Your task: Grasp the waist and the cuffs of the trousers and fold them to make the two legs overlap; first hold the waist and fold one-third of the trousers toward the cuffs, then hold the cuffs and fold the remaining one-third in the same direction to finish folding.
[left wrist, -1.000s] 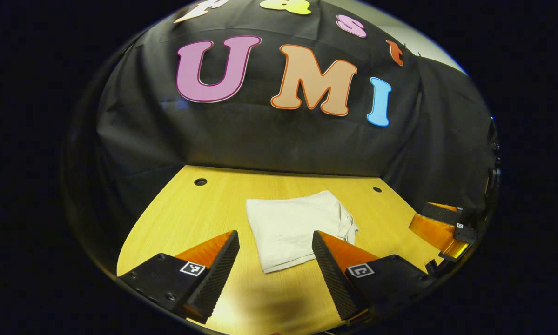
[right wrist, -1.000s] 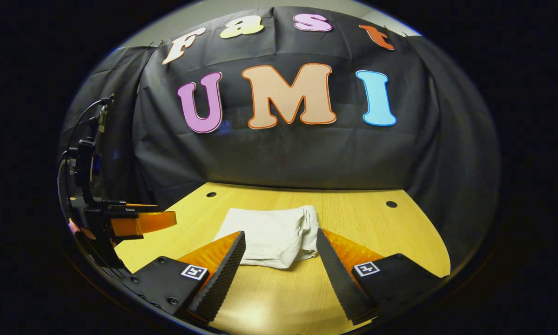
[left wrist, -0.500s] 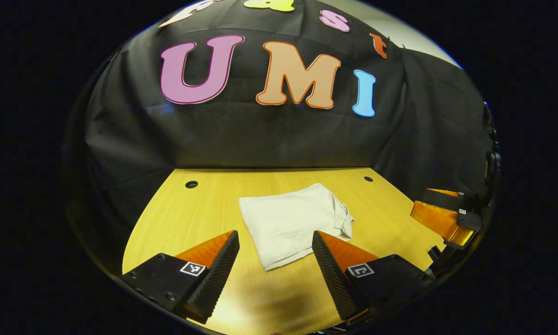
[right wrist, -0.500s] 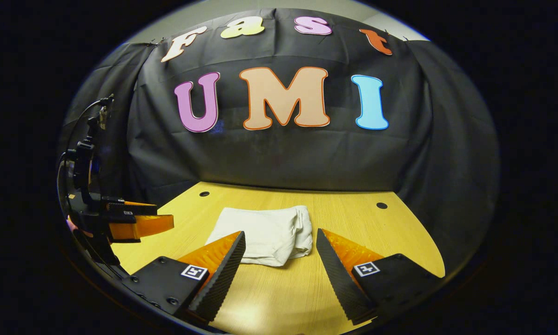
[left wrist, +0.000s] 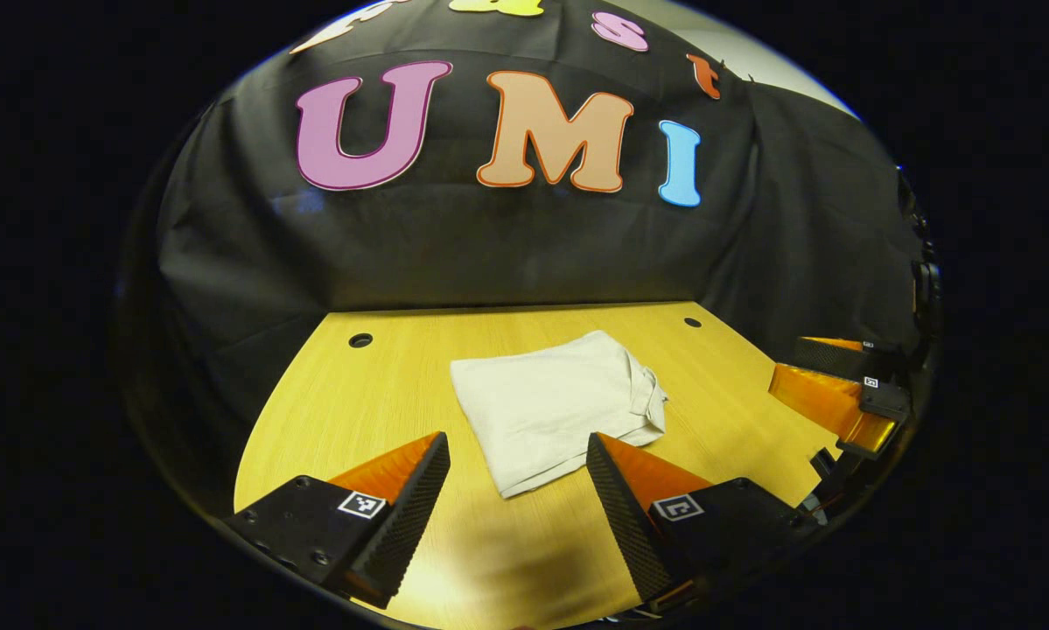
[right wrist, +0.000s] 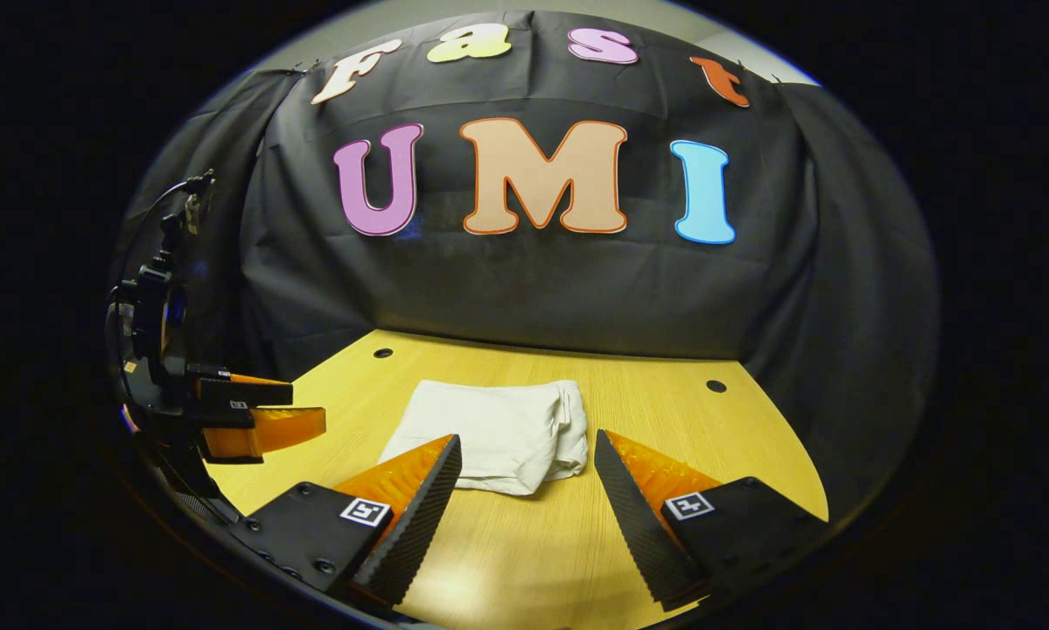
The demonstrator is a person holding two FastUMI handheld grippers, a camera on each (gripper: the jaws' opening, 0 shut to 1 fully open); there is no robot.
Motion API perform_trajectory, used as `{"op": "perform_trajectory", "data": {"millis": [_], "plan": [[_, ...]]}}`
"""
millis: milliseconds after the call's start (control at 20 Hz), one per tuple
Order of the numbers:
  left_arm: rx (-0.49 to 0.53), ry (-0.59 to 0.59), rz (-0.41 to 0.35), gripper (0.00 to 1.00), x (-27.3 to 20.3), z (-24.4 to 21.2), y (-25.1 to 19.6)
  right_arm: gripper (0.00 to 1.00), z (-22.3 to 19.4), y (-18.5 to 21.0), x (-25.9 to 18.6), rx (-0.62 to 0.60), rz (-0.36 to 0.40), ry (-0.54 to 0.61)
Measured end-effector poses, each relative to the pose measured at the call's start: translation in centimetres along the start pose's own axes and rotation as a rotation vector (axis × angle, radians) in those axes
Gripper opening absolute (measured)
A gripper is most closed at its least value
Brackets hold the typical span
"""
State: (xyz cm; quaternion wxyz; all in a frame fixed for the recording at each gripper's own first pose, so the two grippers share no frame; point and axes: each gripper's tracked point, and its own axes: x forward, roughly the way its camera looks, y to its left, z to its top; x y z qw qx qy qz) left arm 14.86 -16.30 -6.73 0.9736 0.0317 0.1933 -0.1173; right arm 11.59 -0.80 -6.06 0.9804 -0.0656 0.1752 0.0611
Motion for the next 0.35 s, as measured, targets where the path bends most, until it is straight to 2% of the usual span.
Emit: {"op": "perform_trajectory", "data": {"millis": [350], "plan": [[-0.006, 0.006, -0.019, 0.95, 0.03, -0.72, -0.12, 0.98, 0.34, 0.28, -0.38, 0.006, -0.008, -0.004]]}}
